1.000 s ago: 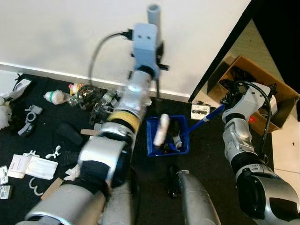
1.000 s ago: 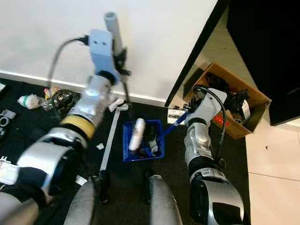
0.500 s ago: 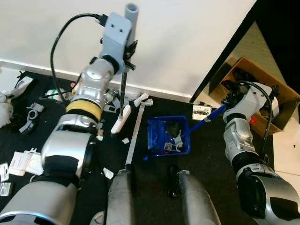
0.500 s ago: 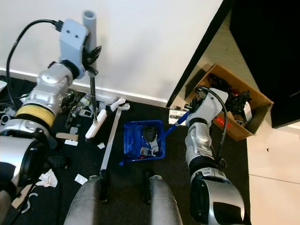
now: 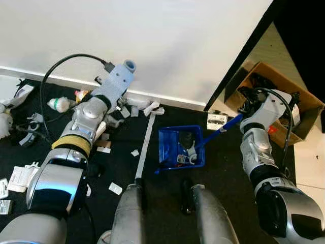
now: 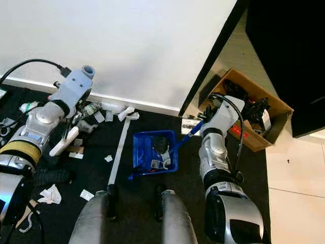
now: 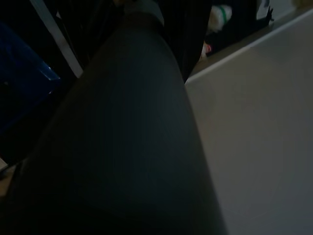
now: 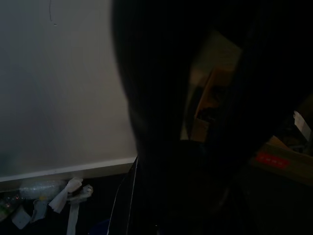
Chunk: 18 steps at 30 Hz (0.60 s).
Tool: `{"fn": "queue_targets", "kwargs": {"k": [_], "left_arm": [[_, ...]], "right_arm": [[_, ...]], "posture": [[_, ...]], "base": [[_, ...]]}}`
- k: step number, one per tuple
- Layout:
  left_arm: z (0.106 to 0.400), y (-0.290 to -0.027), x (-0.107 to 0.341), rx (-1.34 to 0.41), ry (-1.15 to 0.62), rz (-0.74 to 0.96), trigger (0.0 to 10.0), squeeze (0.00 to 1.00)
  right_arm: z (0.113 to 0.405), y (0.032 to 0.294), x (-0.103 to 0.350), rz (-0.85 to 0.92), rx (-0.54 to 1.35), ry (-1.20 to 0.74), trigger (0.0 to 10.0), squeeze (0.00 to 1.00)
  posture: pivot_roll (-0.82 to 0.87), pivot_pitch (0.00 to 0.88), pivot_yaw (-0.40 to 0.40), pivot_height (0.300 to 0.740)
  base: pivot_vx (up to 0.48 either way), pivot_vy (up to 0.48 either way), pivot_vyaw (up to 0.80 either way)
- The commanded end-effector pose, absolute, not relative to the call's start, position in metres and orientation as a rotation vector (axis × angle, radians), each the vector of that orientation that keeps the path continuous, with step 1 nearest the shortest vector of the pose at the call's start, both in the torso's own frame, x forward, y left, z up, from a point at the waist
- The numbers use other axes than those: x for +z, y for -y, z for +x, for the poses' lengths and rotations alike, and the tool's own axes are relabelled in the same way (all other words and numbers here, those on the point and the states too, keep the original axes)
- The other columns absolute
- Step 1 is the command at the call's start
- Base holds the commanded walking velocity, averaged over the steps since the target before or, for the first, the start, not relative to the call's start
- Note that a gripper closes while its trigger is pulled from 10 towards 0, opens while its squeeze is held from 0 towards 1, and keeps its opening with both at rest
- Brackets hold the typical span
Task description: Sweep floor
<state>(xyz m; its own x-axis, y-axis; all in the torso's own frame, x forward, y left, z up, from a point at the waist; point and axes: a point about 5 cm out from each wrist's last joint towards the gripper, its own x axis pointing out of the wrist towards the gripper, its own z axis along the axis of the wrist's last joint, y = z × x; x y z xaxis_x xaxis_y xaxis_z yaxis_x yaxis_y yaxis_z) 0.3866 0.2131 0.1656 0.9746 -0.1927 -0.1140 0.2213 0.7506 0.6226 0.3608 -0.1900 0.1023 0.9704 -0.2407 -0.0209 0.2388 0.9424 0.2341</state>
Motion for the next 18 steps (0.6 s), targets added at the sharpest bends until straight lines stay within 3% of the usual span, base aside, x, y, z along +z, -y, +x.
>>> {"fn": "queue_targets", "kwargs": {"k": [1, 8, 12, 13, 14, 18], "left_arm": [[0.379, -0.218, 0.143, -0.154, -0.100, 0.646, 10.0, 0.00], [0.378, -0.180, 0.125, -0.088, -0.074, 0.424, 10.0, 0.00], [0.382, -0.135, 0.128, -0.098, -0.031, 0.250, 10.0, 0.00], [0.382, -0.135, 0.128, -0.098, -0.031, 0.250, 10.0, 0.00], [0.382, -0.113, 0.131, -0.146, -0.012, 0.203, 10.0, 0.00], [0.383, -0.082, 0.138, -0.192, -0.004, 0.116, 10.0, 0.00]], "right_arm": [[0.343, 0.187, 0.065, 0.253, -0.249, -0.151, 10.0, 0.00], [0.345, 0.188, 0.068, 0.247, -0.245, -0.148, 10.0, 0.00], [0.347, 0.186, 0.070, 0.245, -0.238, -0.143, 10.0, 0.00], [0.347, 0.186, 0.070, 0.245, -0.238, -0.143, 10.0, 0.00], [0.347, 0.186, 0.070, 0.244, -0.236, -0.143, 10.0, 0.00], [0.346, 0.185, 0.069, 0.242, -0.233, -0.142, 10.0, 0.00]], "posture": [[0.00, 0.348, -0.029, 0.740], [0.00, 0.340, -0.031, 0.740], [0.00, 0.337, -0.030, 0.740], [0.00, 0.337, -0.030, 0.740], [0.00, 0.337, -0.030, 0.740], [0.00, 0.341, -0.027, 0.740]], "base": [[0.000, 0.000, 0.00], [0.000, 0.000, 0.00], [0.000, 0.000, 0.00], [0.000, 0.000, 0.00], [0.000, 0.000, 0.00], [0.000, 0.000, 0.00]]}}
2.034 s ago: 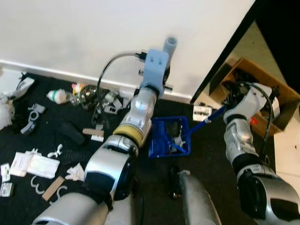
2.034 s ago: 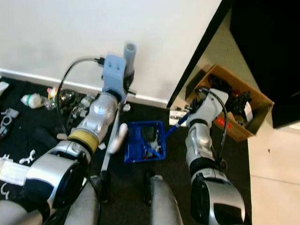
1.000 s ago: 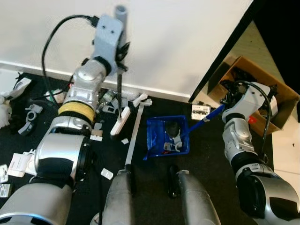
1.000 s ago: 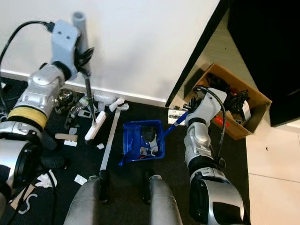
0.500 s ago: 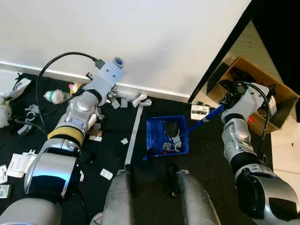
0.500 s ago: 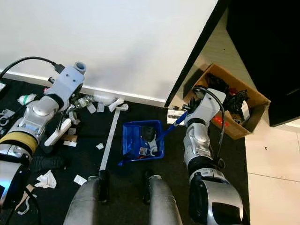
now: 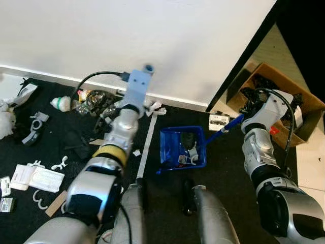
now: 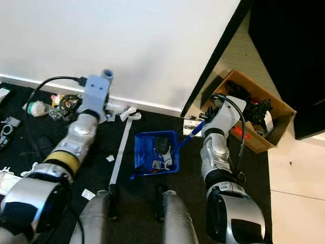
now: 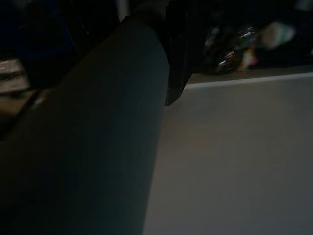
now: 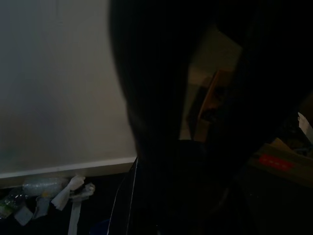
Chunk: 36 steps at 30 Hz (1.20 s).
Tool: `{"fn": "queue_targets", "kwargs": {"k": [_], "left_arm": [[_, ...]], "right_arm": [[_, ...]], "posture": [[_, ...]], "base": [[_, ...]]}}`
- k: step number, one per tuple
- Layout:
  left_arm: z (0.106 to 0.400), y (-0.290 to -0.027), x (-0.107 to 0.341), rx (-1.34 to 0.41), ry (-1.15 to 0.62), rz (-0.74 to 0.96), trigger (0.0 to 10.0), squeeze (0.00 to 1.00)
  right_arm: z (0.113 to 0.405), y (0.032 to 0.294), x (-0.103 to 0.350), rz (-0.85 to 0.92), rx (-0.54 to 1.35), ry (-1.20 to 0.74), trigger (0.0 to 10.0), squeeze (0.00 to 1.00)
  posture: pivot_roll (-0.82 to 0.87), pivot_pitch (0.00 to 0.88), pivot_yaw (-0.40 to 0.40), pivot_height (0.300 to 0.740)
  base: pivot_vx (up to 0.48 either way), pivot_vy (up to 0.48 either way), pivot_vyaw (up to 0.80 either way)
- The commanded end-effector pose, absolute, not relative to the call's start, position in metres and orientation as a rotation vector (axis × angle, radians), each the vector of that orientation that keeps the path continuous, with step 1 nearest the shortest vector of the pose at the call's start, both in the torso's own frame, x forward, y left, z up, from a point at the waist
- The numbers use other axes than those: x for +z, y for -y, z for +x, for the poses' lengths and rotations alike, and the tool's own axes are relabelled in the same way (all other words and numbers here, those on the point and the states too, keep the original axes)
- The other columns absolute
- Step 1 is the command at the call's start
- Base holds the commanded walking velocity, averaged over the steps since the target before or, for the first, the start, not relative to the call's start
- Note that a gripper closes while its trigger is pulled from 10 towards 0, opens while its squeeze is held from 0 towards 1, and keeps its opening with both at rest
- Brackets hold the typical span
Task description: Sweep floor
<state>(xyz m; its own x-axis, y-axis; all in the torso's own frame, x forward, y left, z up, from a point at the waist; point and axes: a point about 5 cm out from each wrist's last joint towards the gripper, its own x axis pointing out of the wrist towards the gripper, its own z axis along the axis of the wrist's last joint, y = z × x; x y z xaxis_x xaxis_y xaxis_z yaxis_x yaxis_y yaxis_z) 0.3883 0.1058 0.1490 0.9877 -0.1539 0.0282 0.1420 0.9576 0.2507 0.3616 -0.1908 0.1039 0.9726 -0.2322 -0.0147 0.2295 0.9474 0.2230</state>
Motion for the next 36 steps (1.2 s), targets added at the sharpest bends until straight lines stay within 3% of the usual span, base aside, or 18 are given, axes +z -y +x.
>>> {"fn": "queue_targets", "kwargs": {"k": [1, 6, 17, 22, 27, 36], "left_arm": [[0.383, -0.082, 0.138, -0.192, -0.004, 0.116, 10.0, 0.00], [0.388, -0.040, 0.166, -0.239, 0.014, -0.062, 10.0, 0.00], [0.399, -0.023, 0.218, -0.212, 0.092, -0.251, 10.0, 0.00], [0.407, -0.037, 0.245, -0.195, 0.156, -0.313, 10.0, 0.00], [0.412, -0.061, 0.259, -0.312, 0.242, -0.132, 10.0, 0.00], [0.408, -0.100, 0.246, -0.512, 0.138, 0.107, 10.0, 0.00]], "right_arm": [[0.346, 0.185, 0.069, 0.242, -0.233, -0.142, 10.0, 0.00], [0.344, 0.186, 0.066, 0.239, -0.237, -0.146, 10.0, 0.00], [0.342, 0.189, 0.065, 0.237, -0.248, -0.146, 10.0, 0.00], [0.344, 0.189, 0.067, 0.239, -0.249, -0.141, 10.0, 0.00], [0.346, 0.188, 0.070, 0.242, -0.244, -0.138, 10.0, 0.00], [0.348, 0.185, 0.071, 0.250, -0.234, -0.141, 10.0, 0.00]], "posture": [[0.00, 0.341, -0.027, 0.740], [0.00, 0.347, -0.020, 0.740], [-0.01, 0.346, -0.015, 0.740], [-0.01, 0.339, -0.017, 0.740], [0.00, 0.332, -0.023, 0.740], [0.02, 0.304, -0.030, 0.740]], "base": [[0.000, 0.000, 0.00], [0.000, 0.000, 0.00], [0.000, 0.000, 0.00], [0.000, 0.000, 0.00], [0.000, 0.000, 0.00], [0.000, 0.000, 0.00]]}}
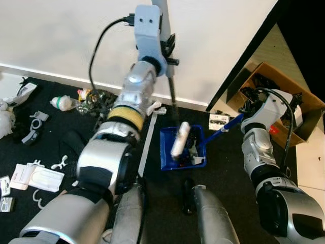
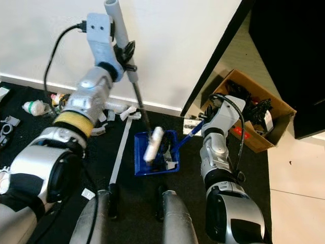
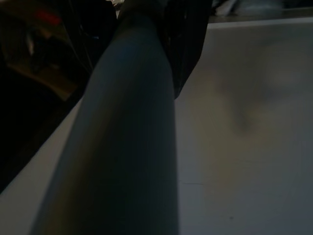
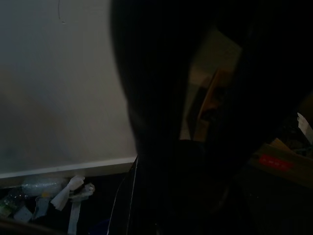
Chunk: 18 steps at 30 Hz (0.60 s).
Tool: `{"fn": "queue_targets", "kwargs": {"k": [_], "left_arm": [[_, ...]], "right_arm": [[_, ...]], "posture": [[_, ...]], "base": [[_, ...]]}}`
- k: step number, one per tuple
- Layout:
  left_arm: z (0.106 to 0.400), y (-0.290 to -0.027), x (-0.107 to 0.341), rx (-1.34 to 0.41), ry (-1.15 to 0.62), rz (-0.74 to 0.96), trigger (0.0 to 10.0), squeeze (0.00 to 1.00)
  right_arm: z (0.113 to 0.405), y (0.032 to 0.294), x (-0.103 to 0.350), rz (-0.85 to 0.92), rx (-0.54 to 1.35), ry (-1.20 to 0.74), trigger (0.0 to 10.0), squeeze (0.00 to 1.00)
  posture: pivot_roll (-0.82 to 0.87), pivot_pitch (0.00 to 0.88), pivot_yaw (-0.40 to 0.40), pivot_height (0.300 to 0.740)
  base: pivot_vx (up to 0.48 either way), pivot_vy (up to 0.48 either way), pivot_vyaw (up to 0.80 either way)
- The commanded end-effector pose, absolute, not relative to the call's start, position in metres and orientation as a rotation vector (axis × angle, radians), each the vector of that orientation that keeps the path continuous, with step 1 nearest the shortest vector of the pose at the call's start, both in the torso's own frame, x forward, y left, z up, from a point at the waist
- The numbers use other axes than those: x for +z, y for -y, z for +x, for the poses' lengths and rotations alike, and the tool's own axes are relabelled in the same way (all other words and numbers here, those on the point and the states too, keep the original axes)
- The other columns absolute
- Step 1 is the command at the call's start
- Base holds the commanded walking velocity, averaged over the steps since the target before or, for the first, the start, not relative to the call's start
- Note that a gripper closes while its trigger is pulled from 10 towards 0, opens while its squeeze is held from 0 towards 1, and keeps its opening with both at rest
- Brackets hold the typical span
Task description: Sweep floor
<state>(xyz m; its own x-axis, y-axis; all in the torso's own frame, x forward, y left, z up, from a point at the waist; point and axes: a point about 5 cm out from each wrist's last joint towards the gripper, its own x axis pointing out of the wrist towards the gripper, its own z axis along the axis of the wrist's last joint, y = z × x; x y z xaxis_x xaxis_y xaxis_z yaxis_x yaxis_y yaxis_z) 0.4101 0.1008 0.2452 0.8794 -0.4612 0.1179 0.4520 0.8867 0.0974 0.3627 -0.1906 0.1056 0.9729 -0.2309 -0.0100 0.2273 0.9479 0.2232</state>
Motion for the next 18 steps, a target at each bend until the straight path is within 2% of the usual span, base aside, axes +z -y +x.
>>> {"fn": "queue_targets", "kwargs": {"k": [1, 7, 13, 15, 18], "left_arm": [[0.407, -0.104, 0.245, -0.515, 0.132, 0.122, 10.0, 0.00], [0.402, -0.128, 0.246, -0.492, 0.124, 0.207, 10.0, 0.00], [0.391, -0.157, 0.260, -0.435, 0.167, 0.165, 10.0, 0.00], [0.386, -0.174, 0.250, -0.392, 0.161, 0.156, 10.0, 0.00], [0.385, -0.181, 0.243, -0.349, 0.148, 0.156, 10.0, 0.00]], "right_arm": [[0.349, 0.184, 0.072, 0.251, -0.233, -0.141, 10.0, 0.00], [0.351, 0.184, 0.074, 0.258, -0.233, -0.137, 10.0, 0.00], [0.352, 0.183, 0.075, 0.270, -0.233, -0.133, 10.0, 0.00], [0.351, 0.185, 0.074, 0.323, -0.227, -0.131, 10.0, 0.00], [0.351, 0.186, 0.074, 0.344, -0.222, -0.131, 10.0, 0.00]], "posture": [[0.02, 0.304, -0.030, 0.740], [0.03, 0.275, -0.030, 0.740], [0.04, 0.231, -0.034, 0.740], [0.05, 0.197, -0.042, 0.740], [0.06, 0.180, -0.045, 0.740]], "base": [[0.000, 0.000, 0.00], [0.000, 0.000, 0.00], [0.000, 0.000, 0.00], [0.000, 0.000, 0.00], [0.000, 0.000, 0.00]]}}
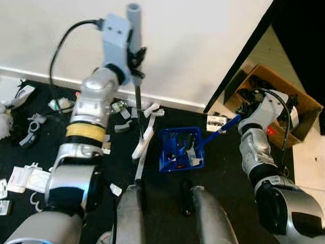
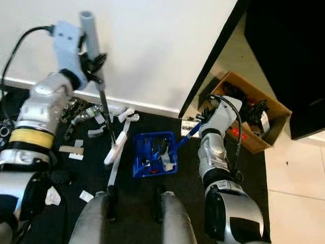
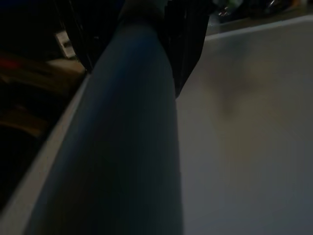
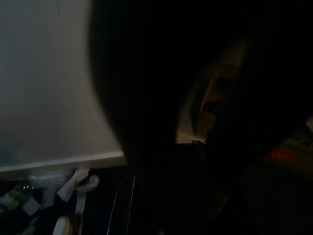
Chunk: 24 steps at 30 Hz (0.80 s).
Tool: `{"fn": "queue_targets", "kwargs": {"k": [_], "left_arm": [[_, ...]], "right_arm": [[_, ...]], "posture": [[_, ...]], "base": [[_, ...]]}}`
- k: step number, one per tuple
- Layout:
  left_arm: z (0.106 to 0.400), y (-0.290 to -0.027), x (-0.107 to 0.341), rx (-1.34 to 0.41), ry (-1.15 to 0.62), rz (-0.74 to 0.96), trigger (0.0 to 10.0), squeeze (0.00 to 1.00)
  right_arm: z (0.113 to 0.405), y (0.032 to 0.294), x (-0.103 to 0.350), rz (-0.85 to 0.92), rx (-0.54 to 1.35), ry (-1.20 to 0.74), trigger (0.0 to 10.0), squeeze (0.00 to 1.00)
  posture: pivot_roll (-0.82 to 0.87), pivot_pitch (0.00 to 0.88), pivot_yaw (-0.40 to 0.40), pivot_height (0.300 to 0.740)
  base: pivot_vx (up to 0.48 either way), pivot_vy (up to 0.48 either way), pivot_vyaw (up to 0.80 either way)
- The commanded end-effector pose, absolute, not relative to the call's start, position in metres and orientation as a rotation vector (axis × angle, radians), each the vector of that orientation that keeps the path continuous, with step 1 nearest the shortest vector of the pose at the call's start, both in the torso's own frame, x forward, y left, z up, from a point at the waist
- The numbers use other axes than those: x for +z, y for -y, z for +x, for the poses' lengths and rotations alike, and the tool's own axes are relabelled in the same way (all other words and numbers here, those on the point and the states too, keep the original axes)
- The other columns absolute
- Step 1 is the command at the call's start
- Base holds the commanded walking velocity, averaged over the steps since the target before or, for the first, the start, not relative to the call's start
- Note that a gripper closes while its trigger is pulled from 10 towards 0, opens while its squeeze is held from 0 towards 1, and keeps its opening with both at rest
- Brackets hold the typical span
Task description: Sweep floor
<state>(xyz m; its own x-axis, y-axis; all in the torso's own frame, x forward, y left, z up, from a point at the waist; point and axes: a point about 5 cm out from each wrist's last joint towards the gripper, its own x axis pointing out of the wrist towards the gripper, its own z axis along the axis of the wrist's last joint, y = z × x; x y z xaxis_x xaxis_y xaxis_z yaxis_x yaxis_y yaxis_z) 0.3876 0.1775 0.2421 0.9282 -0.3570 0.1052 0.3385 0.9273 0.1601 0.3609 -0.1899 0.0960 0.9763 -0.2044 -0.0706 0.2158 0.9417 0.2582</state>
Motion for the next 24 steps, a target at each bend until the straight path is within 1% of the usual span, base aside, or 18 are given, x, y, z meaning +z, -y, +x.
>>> {"fn": "queue_targets", "kwargs": {"k": [1, 2, 3, 6, 9, 10, 12, 13, 15, 17, 21, 24], "left_arm": [[0.384, -0.189, 0.233, -0.304, 0.124, 0.152, 10.0, 0.00], [0.384, -0.189, 0.233, -0.304, 0.124, 0.152, 10.0, 0.00], [0.382, -0.195, 0.223, -0.267, 0.100, 0.162, 10.0, 0.00], [0.361, -0.228, 0.168, -0.109, -0.033, 0.263, 10.0, 0.00], [0.354, -0.235, 0.154, -0.072, -0.071, 0.285, 10.0, 0.00], [0.343, -0.242, 0.142, -0.018, -0.099, 0.293, 10.0, 0.00], [0.341, -0.243, 0.141, -0.003, -0.100, 0.289, 10.0, 0.00], [0.338, -0.245, 0.136, 0.025, -0.098, 0.285, 10.0, 0.00], [0.331, -0.251, 0.123, 0.088, -0.111, 0.241, 10.0, 0.00], [0.328, -0.253, 0.119, 0.112, -0.117, 0.221, 10.0, 0.00], [0.324, -0.254, 0.112, 0.142, -0.132, 0.224, 10.0, 0.00], [0.322, -0.249, 0.107, 0.136, -0.140, 0.221, 10.0, 0.00]], "right_arm": [[0.351, 0.187, 0.075, 0.366, -0.216, -0.123, 10.0, 0.00], [0.351, 0.187, 0.075, 0.366, -0.216, -0.123, 10.0, 0.00], [0.351, 0.189, 0.076, 0.377, -0.213, -0.114, 10.0, 0.00], [0.354, 0.204, 0.086, 0.380, -0.237, -0.054, 10.0, 0.00], [0.354, 0.209, 0.089, 0.374, -0.244, -0.037, 10.0, 0.00], [0.355, 0.215, 0.095, 0.367, -0.247, -0.009, 10.0, 0.00], [0.355, 0.217, 0.096, 0.366, -0.245, -0.001, 10.0, 0.00], [0.356, 0.217, 0.099, 0.359, -0.238, 0.012, 10.0, 0.00], [0.358, 0.217, 0.105, 0.331, -0.215, 0.035, 10.0, 0.00], [0.359, 0.216, 0.107, 0.319, -0.208, 0.043, 10.0, 0.00], [0.361, 0.216, 0.112, 0.312, -0.199, 0.059, 10.0, 0.00], [0.363, 0.217, 0.116, 0.320, -0.199, 0.072, 10.0, 0.00]], "posture": [[0.06, 0.176, -0.046, 0.740], [0.06, 0.176, -0.046, 0.740], [0.06, 0.164, -0.047, 0.740], [0.05, 0.126, -0.028, 0.740], [0.05, 0.114, -0.024, 0.740], [0.05, 0.099, -0.024, 0.740], [0.05, 0.099, -0.024, 0.740], [0.05, 0.082, -0.024, 0.740], [0.04, 0.066, -0.025, 0.740], [0.04, 0.066, -0.025, 0.740], [0.04, 0.042, -0.032, 0.740], [0.05, 0.032, -0.043, 0.740]], "base": [[0.000, 0.000, 0.00], [0.000, 0.000, 0.00], [0.000, 0.000, 0.00], [0.000, 0.000, 0.00], [0.000, 0.000, 0.00], [0.000, 0.000, 0.00], [0.000, 0.000, 0.00], [0.000, 0.000, 0.00], [0.000, 0.000, 0.00], [0.000, 0.000, 0.00], [0.000, 0.000, 0.00], [0.000, 0.000, 0.00]]}}
